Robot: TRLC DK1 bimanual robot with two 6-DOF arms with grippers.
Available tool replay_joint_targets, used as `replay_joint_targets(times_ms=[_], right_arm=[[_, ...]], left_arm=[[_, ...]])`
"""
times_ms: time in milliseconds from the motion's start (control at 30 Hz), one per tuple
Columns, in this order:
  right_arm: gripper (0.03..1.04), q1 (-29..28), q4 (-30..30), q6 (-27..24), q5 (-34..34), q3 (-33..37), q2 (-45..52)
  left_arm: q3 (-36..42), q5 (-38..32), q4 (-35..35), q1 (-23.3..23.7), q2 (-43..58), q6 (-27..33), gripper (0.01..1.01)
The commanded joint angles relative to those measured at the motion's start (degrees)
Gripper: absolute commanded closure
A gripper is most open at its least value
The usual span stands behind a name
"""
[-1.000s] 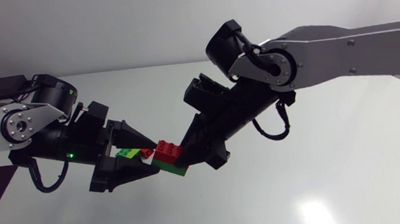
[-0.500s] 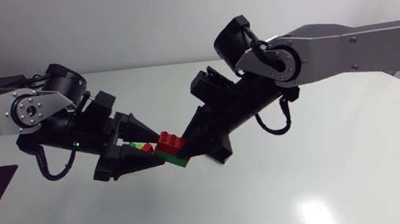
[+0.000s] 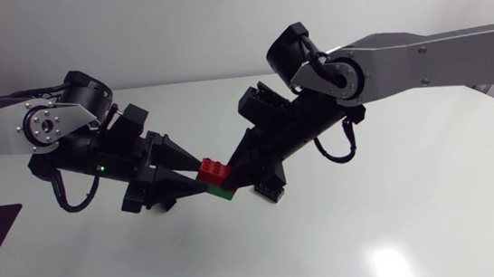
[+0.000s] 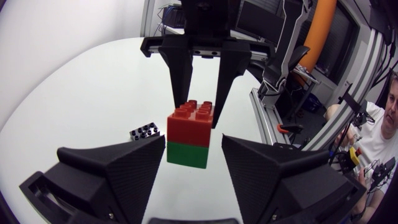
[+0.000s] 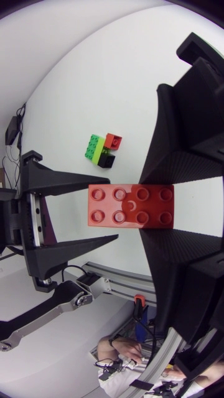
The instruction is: Separate the duplo bricks
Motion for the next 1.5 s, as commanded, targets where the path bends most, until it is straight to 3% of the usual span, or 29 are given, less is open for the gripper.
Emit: replay_joint_targets(times_ms=[0,300,433,1467], right_arm=[[0.96,-0.43,0.28,-1.36,-0.18,1.87,0.72],[0.96,-1.4,0.11,-1.62,-0.18,3.45,0.28],[0.96,-1.92,0.02,-1.79,-0.27,3.63,0.01],[0.96,-3.33,-1.12,-1.79,-0.97,3.8,-2.1]], left_arm=[[2.16,1.07,-0.8,-0.83,1.59,1.47,0.43],[5.32,1.16,-2.11,-1.18,3.08,1.38,0.448],[6.11,1.16,-2.64,-1.18,3.52,1.47,0.539],[4.53,1.16,-4.58,-1.09,2.56,4.19,0.585]])
